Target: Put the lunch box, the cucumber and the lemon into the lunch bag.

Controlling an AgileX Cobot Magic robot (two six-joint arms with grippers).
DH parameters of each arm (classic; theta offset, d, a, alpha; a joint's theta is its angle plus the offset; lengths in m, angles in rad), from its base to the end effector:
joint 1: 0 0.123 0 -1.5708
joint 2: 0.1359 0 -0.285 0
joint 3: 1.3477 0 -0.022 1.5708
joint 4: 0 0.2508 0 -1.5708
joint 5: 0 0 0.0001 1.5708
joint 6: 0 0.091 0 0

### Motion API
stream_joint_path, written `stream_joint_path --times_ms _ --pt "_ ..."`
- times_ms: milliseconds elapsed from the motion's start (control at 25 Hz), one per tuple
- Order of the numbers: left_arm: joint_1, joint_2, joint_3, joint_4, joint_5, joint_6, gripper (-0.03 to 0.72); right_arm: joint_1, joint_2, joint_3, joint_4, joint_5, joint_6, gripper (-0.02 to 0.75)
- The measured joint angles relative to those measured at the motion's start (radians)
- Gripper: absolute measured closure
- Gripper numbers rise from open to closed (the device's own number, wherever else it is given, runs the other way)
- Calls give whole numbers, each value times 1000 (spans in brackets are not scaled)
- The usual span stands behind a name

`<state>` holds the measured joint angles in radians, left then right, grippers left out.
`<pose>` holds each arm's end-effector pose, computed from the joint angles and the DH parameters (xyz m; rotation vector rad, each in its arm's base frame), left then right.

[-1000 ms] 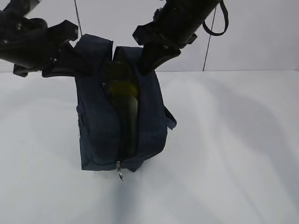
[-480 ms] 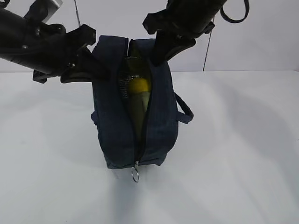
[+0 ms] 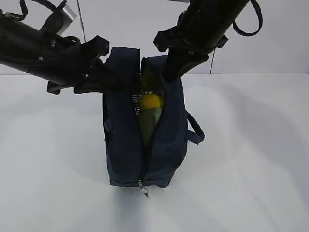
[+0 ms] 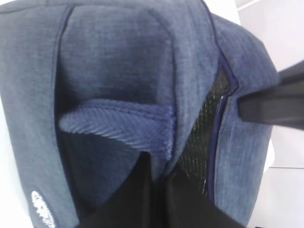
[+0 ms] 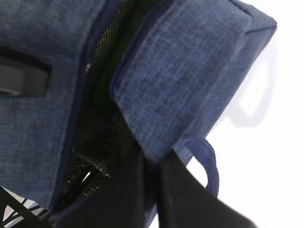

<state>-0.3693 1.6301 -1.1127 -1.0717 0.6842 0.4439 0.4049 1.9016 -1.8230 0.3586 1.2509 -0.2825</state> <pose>0.3034 -0.1717 0.2635 0.1232 2.4831 -1.1023 0.3631 0.1886 0.3210 -0.8651 2.6528 0.5335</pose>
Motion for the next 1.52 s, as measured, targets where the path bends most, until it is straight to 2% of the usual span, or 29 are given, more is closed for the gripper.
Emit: stream_joint_path --times_ms 360,760,920,1000,1200,1520 --pt "-2 43 -2 -59 0 46 694 0 -24 4 -18 4 4 715" --pt "-2 52 -4 -69 0 57 691 0 -24 4 -30 4 0 715" --pt "-2 52 -4 -69 -1 57 674 0 -24 4 -31 4 0 674" --pt "-2 52 -4 -69 -1 57 647 0 -24 4 -31 4 -2 627" --pt "-2 54 -4 -69 -1 59 524 0 -26 4 -27 0 -2 488" --pt "-2 54 -4 -61 -12 59 329 0 -26 4 -35 0 -2 461"
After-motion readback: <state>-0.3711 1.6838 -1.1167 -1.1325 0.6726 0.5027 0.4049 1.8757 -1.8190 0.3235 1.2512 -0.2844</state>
